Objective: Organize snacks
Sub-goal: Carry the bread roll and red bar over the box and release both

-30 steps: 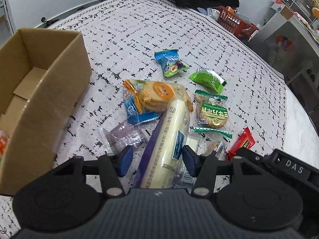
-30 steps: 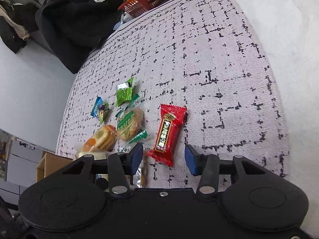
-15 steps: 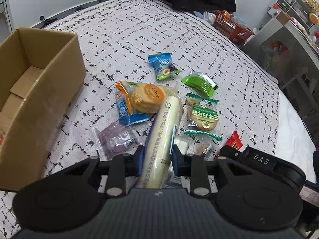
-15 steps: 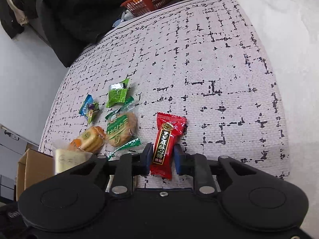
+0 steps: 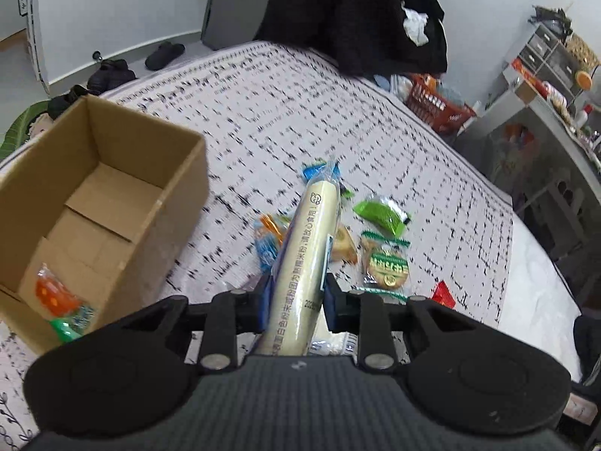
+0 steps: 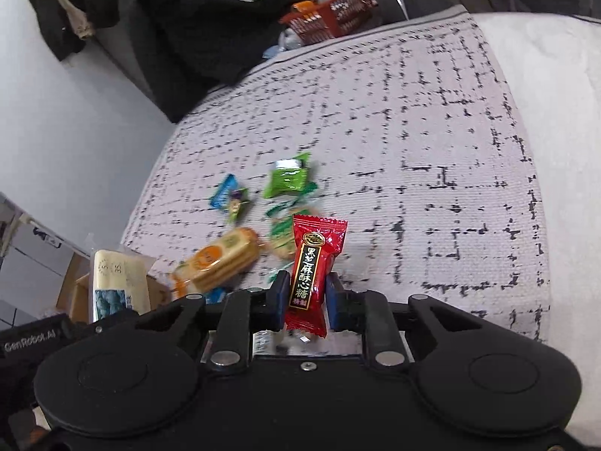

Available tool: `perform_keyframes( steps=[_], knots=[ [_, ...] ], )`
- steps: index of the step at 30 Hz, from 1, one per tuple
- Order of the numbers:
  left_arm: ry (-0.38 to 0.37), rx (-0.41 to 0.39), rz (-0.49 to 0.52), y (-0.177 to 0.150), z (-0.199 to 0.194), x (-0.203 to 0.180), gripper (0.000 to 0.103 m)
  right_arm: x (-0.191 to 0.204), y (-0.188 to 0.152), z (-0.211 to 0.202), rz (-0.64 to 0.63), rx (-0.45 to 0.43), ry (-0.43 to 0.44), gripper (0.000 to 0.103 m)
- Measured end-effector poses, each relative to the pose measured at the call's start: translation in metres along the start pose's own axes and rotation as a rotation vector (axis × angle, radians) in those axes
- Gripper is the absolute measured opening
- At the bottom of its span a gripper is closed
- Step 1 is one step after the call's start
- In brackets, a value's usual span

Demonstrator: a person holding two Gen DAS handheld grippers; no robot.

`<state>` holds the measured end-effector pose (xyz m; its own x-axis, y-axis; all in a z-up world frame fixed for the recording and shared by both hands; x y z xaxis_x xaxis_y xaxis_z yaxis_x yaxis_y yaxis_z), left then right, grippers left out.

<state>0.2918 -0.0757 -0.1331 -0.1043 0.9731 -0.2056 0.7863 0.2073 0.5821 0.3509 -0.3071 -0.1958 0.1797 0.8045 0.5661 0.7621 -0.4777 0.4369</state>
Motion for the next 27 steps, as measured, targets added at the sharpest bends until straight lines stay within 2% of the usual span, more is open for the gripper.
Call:
perform_keyframes(
  steps=[11,14,27],
  knots=[
    [0.023,-0.069,-0.030,0.005,-0.033,0.028,0.027,0.039,-0.013,-0.019,-0.051,-0.004,0.066,0.020],
    [0.024,-0.118,-0.022,0.008,-0.041,0.036,0.027,0.051,-0.018,-0.021,-0.076,-0.004,0.074,0.020],
    [0.011,-0.164,-0.109,0.008,-0.062,0.069,0.027,0.103,-0.045,-0.030,-0.150,-0.001,0.110,0.020]
  ],
)
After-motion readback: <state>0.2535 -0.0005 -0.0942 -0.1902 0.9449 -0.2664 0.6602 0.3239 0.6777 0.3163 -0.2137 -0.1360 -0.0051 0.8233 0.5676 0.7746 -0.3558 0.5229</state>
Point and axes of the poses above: each gripper's, at about its wrist camera, not at the fingertips, and z roughly the way its jaws point, x to its left, y to its top, the point moved 1 cm from there along z, roughly the way its jaws point, and after that the axes turned 10 degrees about z, right-handed, at the moved point
